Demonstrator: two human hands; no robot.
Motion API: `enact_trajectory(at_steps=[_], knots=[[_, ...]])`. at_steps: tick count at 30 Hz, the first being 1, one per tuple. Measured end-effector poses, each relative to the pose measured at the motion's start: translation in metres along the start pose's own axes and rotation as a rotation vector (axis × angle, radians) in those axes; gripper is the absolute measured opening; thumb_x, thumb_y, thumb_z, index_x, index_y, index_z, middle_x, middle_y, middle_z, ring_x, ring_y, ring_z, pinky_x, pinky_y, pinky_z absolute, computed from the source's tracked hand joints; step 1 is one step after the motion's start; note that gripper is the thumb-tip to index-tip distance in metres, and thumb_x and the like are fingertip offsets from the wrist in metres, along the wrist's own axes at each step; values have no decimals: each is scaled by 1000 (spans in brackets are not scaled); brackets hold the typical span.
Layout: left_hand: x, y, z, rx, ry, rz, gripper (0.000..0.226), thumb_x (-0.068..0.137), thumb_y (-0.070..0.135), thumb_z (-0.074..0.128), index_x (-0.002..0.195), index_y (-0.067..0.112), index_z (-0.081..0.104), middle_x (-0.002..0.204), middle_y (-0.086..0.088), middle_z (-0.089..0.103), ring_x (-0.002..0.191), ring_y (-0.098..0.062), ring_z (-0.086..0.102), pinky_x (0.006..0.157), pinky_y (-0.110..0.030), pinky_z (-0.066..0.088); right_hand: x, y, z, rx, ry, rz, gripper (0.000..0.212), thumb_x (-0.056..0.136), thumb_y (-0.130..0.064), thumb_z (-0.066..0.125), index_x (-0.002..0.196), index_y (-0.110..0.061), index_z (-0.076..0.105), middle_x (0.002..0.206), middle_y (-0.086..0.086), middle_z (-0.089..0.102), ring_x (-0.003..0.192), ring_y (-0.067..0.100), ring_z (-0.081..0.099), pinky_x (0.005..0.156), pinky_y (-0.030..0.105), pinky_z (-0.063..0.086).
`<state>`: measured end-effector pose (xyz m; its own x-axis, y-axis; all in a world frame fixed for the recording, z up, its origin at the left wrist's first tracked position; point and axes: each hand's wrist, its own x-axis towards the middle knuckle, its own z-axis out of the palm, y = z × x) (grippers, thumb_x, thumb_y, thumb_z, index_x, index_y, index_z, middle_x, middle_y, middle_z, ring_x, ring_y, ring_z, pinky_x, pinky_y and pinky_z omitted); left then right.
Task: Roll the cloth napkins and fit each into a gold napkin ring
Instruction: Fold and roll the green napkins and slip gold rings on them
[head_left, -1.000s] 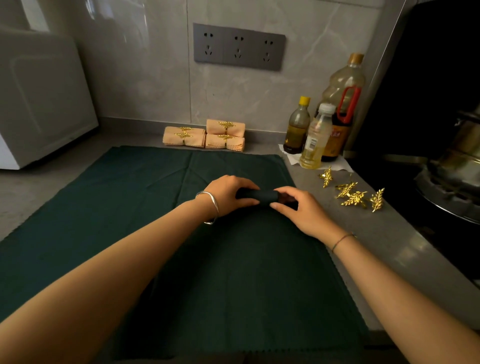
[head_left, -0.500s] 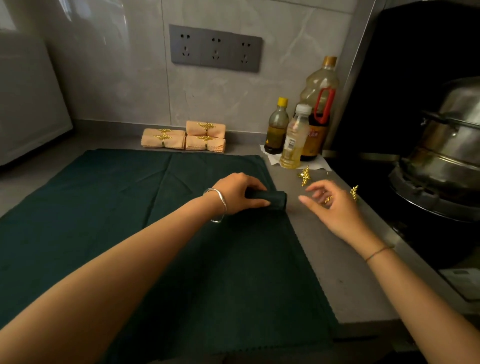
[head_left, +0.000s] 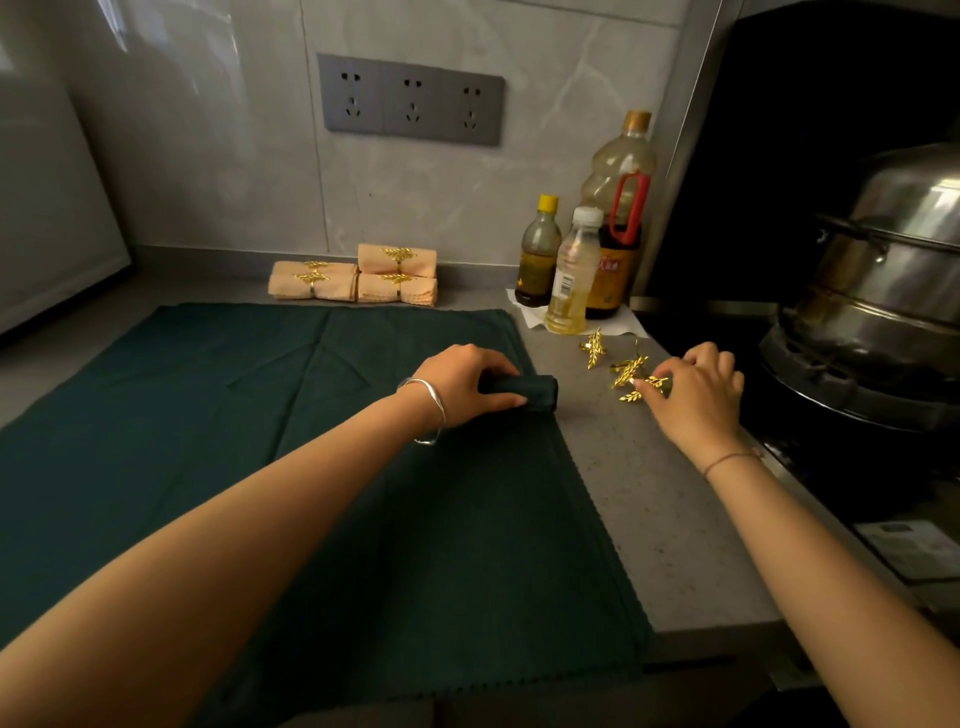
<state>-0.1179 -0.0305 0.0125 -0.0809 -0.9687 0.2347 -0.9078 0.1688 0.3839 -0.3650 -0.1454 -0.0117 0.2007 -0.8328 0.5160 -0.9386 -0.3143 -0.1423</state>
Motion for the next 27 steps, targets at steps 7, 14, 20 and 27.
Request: enact_trajectory(at_steps=[7, 14, 20, 27], knots=[[-10, -9, -6, -1, 64, -21, 39, 87, 36, 62, 122, 21, 57, 118, -1, 61, 102, -15, 58, 87, -29, 50, -10, -12, -12, 319, -114, 3, 20, 86, -32, 64, 89, -13, 65, 118, 7, 52, 117, 27, 40, 92, 33, 32], [-34, -39, -20, -59, 178, -102, 38, 86, 34, 62, 121, 21, 57, 117, 0, 62, 100, -12, 58, 86, -25, 48, -12, -87, -24, 1179, -504, 172, 12, 89, -26, 62, 94, -15, 60, 100, 4, 66, 98, 18, 65, 91, 31, 52], [-51, -66, -25, -149, 245, -180, 36, 85, 31, 64, 119, 23, 59, 115, 2, 63, 98, -9, 57, 90, -30, 50, -9, -153, -18, 1496, -719, 263, 23, 84, -17, 67, 104, -11, 55, 107, 11, 66, 97, 23, 68, 80, 28, 56], [-50, -73, -28, -135, 244, -155, 38, 83, 34, 66, 118, 24, 60, 113, 6, 64, 95, -4, 56, 87, -21, 48, -11, -167, -3, 1474, -668, 274, 33, 82, -15, 69, 111, -11, 55, 105, 10, 68, 97, 18, 67, 80, 27, 56]])
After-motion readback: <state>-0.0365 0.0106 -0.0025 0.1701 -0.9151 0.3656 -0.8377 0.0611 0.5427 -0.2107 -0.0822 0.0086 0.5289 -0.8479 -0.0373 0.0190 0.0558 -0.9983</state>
